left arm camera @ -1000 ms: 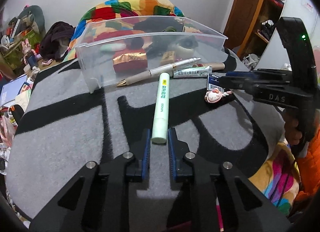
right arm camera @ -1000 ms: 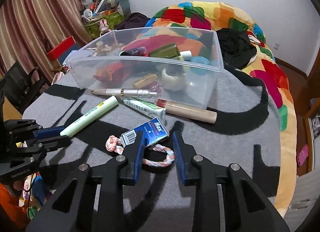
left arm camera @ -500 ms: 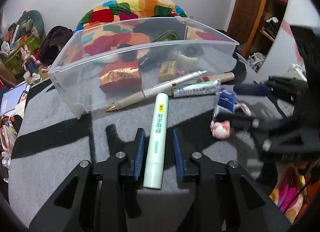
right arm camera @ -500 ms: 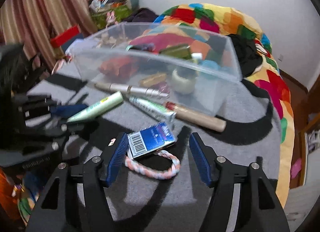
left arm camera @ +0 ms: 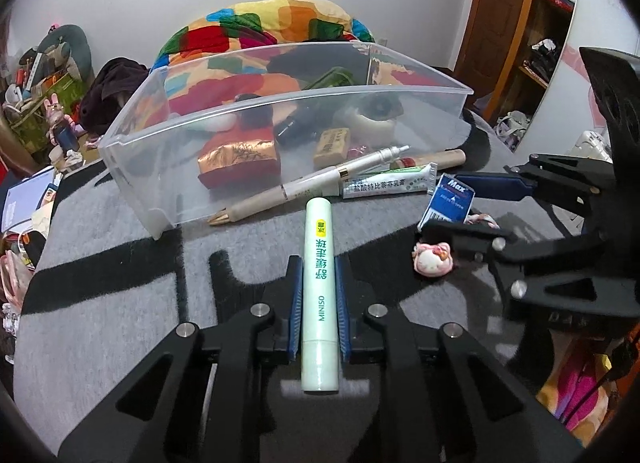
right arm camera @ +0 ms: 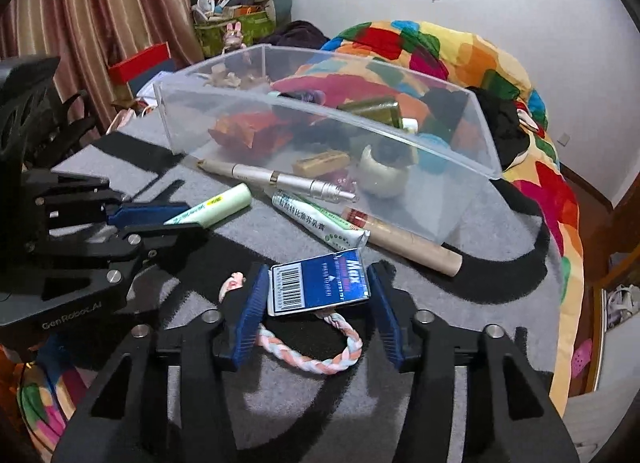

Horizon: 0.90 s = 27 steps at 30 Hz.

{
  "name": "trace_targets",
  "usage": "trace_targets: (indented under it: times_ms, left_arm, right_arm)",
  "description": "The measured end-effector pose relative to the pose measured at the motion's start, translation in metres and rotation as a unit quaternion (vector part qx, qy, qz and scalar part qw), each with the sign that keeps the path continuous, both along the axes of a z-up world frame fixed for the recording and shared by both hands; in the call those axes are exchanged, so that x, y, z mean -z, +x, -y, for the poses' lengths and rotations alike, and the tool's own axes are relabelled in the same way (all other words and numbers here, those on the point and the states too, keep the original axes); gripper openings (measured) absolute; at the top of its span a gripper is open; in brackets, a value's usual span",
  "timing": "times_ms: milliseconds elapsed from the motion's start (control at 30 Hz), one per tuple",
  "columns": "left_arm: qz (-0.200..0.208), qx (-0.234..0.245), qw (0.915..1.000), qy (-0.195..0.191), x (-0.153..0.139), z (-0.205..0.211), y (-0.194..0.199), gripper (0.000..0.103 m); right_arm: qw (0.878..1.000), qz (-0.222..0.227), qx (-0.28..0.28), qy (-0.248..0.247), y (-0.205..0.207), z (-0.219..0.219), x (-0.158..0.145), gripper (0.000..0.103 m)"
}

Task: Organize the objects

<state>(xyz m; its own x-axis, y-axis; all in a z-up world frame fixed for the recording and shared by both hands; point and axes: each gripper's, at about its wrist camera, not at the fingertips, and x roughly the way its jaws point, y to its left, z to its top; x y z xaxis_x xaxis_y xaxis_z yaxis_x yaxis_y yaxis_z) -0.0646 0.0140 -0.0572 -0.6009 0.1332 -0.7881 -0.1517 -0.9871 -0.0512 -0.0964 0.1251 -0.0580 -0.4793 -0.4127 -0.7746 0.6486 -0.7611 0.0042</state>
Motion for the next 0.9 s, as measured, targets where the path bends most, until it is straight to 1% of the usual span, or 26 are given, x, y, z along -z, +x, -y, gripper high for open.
trace_targets:
  times_ms: [100, 167, 200, 233, 300, 367, 433, 500, 567, 600, 633, 667, 700, 733, 833, 900]
  left_arm:
    - [-0.005, -0.004, 1.0, 0.005, -0.005, 0.002, 0.005, 0.015]
    - [-0.01, -0.006, 0.9999, 0.007, -0.009, 0.004, 0.007, 0.015]
    - [-0.014, -0.007, 0.9998, 0.009, -0.013, 0.005, 0.009, 0.015]
    - [-0.018, -0.007, 0.9997, 0.012, -0.017, 0.006, 0.01, 0.015]
    - [-0.027, -0.008, 0.9994, 0.017, -0.026, 0.007, 0.013, 0.015]
    - [-0.038, -0.01, 0.9991, 0.019, -0.035, 0.009, 0.014, 0.015]
    - [-0.051, -0.013, 0.9984, 0.02, -0.045, 0.012, 0.016, 0.015]
    - [-0.063, -0.017, 0.9976, 0.022, -0.055, 0.017, 0.015, 0.015]
    - [-0.07, -0.021, 0.997, 0.027, -0.062, 0.021, 0.012, 0.015]
    - [-0.072, -0.025, 0.9966, 0.029, -0.066, 0.025, 0.009, 0.015]
    - [-0.074, -0.029, 0.9964, 0.03, -0.069, 0.028, 0.006, 0.015]
    - [-0.076, -0.032, 0.9961, 0.03, -0.071, 0.03, 0.003, 0.015]
    - [-0.078, -0.036, 0.9958, 0.03, -0.075, 0.034, -0.002, 0.015]
    - [-0.079, -0.039, 0.9956, 0.03, -0.077, 0.036, -0.005, 0.015]
    - [-0.074, -0.046, 0.9958, 0.029, -0.081, 0.043, -0.023, 0.015]
    - [-0.063, -0.049, 0.9964, 0.028, -0.08, 0.046, -0.037, 0.015]
  right_arm:
    - [1.0, 0.012, 0.006, -0.013, -0.001, -0.005, -0.002, 0.044]
    - [1.0, 0.011, 0.012, -0.016, 0.001, -0.007, -0.004, 0.044]
    - [1.0, 0.009, 0.015, -0.019, 0.002, -0.009, -0.006, 0.042]
    - [1.0, 0.009, 0.016, -0.022, 0.003, -0.01, -0.007, 0.019]
    - [0.999, 0.021, 0.018, -0.039, 0.001, -0.015, -0.013, 0.019]
    - [0.998, 0.021, 0.021, -0.052, -0.001, -0.019, -0.019, 0.018]
    - [0.998, 0.017, 0.023, -0.052, -0.002, -0.02, -0.022, 0.018]
    - [0.998, 0.021, 0.023, -0.057, -0.002, -0.022, -0.021, 0.019]
    - [0.998, 0.031, 0.02, -0.059, -0.002, -0.022, -0.019, 0.022]
    - [0.998, 0.034, 0.02, -0.056, -0.002, -0.021, -0.017, 0.028]
    - [0.998, 0.035, 0.022, -0.053, -0.003, -0.02, -0.015, 0.038]
    - [0.998, 0.037, 0.024, -0.048, -0.004, -0.019, -0.013, 0.044]
    - [0.998, 0.038, 0.026, -0.044, -0.004, -0.017, -0.01, 0.056]
    - [0.998, 0.041, 0.03, -0.043, -0.005, -0.017, -0.008, 0.063]
    - [0.997, 0.048, 0.035, -0.043, -0.007, -0.011, -0.004, 0.063]
    - [0.997, 0.051, 0.039, -0.035, -0.009, -0.006, 0.0, 0.063]
